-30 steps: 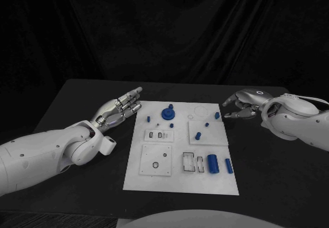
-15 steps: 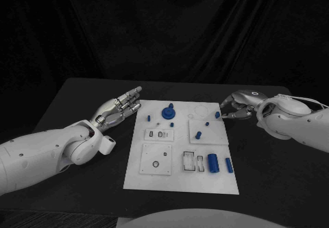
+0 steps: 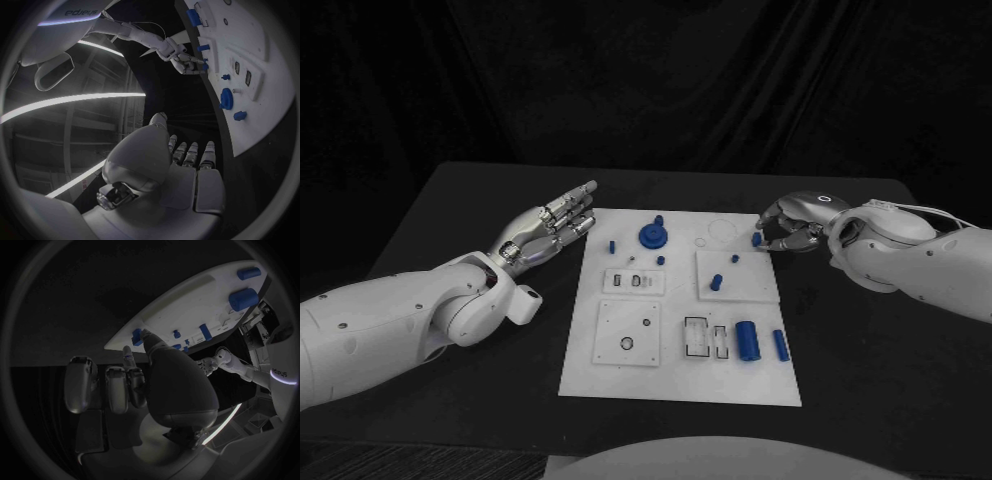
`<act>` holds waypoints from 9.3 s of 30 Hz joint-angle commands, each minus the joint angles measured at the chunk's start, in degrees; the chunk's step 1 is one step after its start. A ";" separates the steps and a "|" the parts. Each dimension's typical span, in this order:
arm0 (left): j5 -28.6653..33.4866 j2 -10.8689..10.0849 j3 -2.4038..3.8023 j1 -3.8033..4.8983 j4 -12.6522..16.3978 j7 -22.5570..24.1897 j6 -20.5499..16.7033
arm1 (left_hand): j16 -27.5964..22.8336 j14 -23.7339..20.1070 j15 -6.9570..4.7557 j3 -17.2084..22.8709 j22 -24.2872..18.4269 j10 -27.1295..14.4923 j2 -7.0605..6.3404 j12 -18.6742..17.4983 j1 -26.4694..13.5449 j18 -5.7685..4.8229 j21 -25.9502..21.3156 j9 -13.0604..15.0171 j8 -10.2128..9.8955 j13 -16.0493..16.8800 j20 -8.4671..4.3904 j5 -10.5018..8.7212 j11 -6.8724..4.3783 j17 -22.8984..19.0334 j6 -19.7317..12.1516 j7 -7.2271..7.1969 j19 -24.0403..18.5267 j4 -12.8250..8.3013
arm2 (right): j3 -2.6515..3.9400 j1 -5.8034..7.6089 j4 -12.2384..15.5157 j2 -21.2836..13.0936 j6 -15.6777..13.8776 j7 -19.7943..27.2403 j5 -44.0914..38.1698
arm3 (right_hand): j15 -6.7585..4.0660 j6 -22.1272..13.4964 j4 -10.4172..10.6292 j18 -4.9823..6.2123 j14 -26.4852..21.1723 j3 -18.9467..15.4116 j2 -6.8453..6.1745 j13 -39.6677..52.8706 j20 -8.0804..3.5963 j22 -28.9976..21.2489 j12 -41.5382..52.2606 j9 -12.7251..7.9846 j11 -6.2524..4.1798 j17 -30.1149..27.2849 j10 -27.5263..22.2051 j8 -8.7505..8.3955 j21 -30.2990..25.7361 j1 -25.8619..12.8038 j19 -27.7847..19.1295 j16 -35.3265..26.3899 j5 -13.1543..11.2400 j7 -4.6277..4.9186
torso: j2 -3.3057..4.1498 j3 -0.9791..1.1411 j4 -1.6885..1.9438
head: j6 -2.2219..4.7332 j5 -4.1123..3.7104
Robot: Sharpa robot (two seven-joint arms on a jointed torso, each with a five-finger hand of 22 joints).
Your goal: Assemble the parts on the task board
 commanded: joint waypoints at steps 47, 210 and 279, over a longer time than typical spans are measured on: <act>0.02 0.31 0.05 -0.38 -0.28 1.32 1.44 | -0.38 -0.13 0.55 0.53 0.03 0.10 -0.16 -0.37 0.76 1.01 -0.03 0.04 0.17 -0.06 0.48 0.52 0.45 -0.08 -0.39 -0.02 -0.19 -0.16 | 0.25 2.33 7.92 -1.71 -8.63 1.50 1.77 | -0.68 11.19 -1.69 -0.28 6.01 1.57 1.65 15.05 -0.56 11.32 0.15 6.10 -0.42 15.10 6.06 5.24 -0.05 1.96 0.72 0.15 10.77 -1.40 | -0.07 0.00 0.02 | -0.49 1.21; -28.57 19.94 0.10 16.18 -8.65 -78.14 23.25 | 89.62 89.87 -8.70 -3.79 78.56 90.10 -4.14 89.63 -23.81 -6.22 83.69 42.14 33.27 89.94 -9.45 -14.12 -3.69 89.92 41.98 4.77 78.61 0.25 | 0.02 4.22 16.11 -2.43 -15.84 -2.10 -6.25 | -1.32 -4.69 6.30 -0.10 6.01 -2.04 0.57 15.05 -1.14 11.10 0.15 1.00 -1.15 15.10 6.06 0.24 -1.35 6.82 1.06 0.15 -1.68 -1.20 | -6.27 4.73 -7.65 | -2.89 7.38; -28.58 23.57 0.10 7.72 -13.75 -77.01 20.74 | 89.62 89.87 -9.17 4.45 78.08 90.10 -5.19 89.63 -19.17 -5.90 82.24 43.18 23.13 89.94 -9.82 -13.12 -4.18 89.92 46.97 4.22 77.90 -4.34 | 0.02 2.07 13.99 -1.47 -14.95 -1.83 -5.16 | -0.87 -2.25 6.15 -0.09 6.01 -2.52 0.72 15.05 -0.79 11.07 0.15 1.05 -0.53 15.10 6.06 1.05 -1.43 5.60 1.13 0.15 -1.85 -0.39 | -6.61 5.26 -9.52 | -2.89 8.36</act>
